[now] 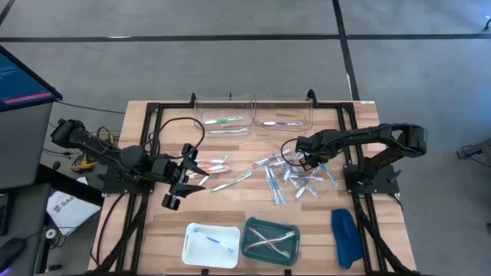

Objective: Pick & Place Toothbrushes
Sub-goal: Put the blue toothbrush into the white bin

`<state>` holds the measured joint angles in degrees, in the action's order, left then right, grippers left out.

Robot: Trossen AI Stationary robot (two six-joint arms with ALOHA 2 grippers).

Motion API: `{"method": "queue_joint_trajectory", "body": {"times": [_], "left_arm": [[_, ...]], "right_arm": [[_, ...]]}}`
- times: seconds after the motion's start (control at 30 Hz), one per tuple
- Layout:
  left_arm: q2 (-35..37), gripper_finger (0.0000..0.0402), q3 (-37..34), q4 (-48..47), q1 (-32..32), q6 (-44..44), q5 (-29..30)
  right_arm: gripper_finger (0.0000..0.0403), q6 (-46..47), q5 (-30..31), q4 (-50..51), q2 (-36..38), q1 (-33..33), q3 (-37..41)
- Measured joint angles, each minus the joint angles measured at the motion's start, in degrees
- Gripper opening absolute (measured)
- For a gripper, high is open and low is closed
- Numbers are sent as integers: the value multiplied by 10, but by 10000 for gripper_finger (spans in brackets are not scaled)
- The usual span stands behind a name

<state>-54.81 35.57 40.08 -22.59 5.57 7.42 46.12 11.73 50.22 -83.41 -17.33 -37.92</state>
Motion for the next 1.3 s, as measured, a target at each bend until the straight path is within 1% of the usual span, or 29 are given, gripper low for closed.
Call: {"method": "queue_joint_trajectory", "body": {"times": [0.17, 0.3, 0.4, 0.53, 0.6, 0.73, 0.9, 1.07, 1.3], "left_arm": [[0, 163, 0, 0, 0, -3, 0], [-5, 163, 0, 0, 0, -3, 0], [-5, 163, 0, 4, 0, -3, 0], [-4, 163, 0, 4, 0, -3, 0], [-4, 163, 0, 3, 0, -3, 0], [-4, 163, 0, 4, 0, -3, 0], [-4, 163, 0, 3, 0, -3, 0], [-4, 163, 0, 3, 0, -3, 0], [-4, 163, 0, 3, 0, -3, 0]], "right_arm": [[175, -21, -40, -37, 8, -29, 33], [149, -22, -43, -42, 17, -31, 39], [112, -21, -46, -46, 30, -25, 42], [41, -22, -45, -45, 47, -18, 43], [15, -22, -38, -33, 55, -14, 43], [17, -20, -37, -26, 68, 1, 43], [2, -7, -1, 19, 90, 27, 21], [1, 4, 48, 63, 115, 59, -33], [1, 0, 67, 72, 138, 106, -107]]}}
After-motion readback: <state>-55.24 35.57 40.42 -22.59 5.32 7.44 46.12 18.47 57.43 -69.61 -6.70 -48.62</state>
